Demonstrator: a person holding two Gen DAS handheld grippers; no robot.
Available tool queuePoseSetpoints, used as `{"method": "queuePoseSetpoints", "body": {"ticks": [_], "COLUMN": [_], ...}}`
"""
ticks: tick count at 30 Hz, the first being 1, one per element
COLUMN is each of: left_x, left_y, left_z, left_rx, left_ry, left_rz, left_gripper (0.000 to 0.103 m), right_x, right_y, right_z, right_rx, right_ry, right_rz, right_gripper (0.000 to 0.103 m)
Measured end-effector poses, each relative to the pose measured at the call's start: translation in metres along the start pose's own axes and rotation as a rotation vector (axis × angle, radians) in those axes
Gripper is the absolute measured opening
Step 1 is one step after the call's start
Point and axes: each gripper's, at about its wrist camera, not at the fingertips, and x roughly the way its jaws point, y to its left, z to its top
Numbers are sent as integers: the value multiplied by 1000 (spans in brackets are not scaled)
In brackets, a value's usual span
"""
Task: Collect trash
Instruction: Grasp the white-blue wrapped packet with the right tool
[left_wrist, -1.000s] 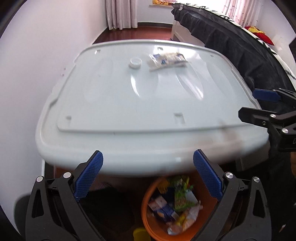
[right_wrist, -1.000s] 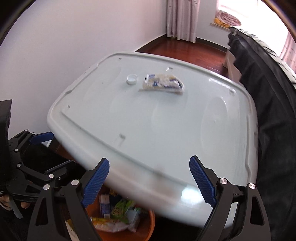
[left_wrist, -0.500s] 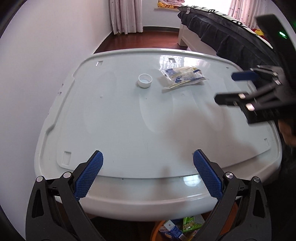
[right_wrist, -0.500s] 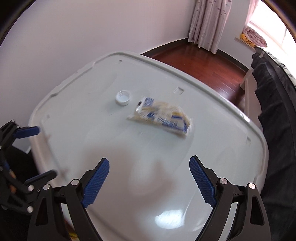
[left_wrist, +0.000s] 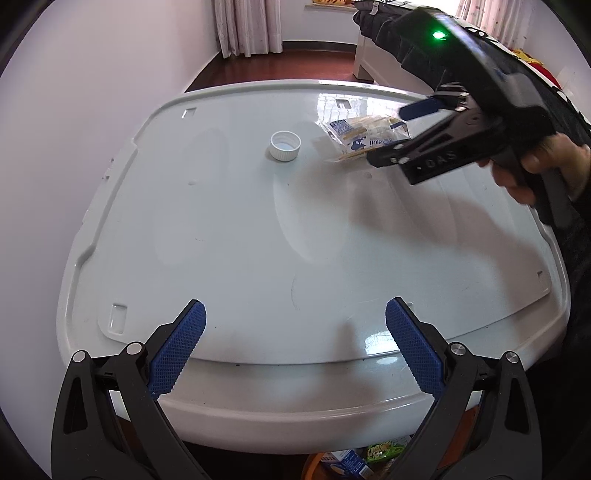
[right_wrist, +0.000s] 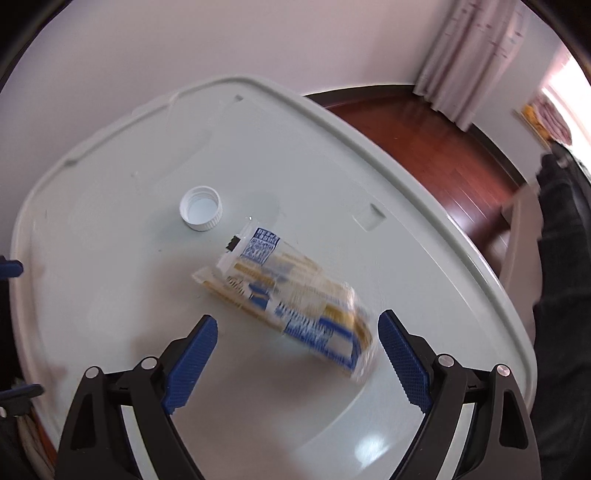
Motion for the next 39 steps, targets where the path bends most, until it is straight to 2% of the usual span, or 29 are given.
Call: {"method": "queuePoseSetpoints", "body": {"ticks": [4,8,10,12,18,24,30,39], "left_x": [5,6,6,7,2,-1,3,38], "left_y": [1,0,-1,-1,-4,5,8,2], "left_z": [0,1,2,3,2,0,8,66], "left_rx": [-9,-10,-8,-7,2,-32,-62,-115], "left_ry": [15,16,18,21,-2,-8,-24,-55], "left_rz": [1,6,8,4,16,6,11,-15], "left_gripper": [95,95,95,95,95,95,95,95], "right_x": [15,16,15,12,7,-5,-25,-87], "right_y": [-5,-9,-6,-1,13,11,9,18], "right_z": [10,12,11,10,4,-25,-83,-158], "right_rx": [-16,22,27,31,95,229,366,572], "right_ry": [3,-9,-11,-7,18,47,84,0], "right_rz": [23,106,107,114,111,116,81,34], "right_gripper": [84,62,56,41,8,6,5,5]}}
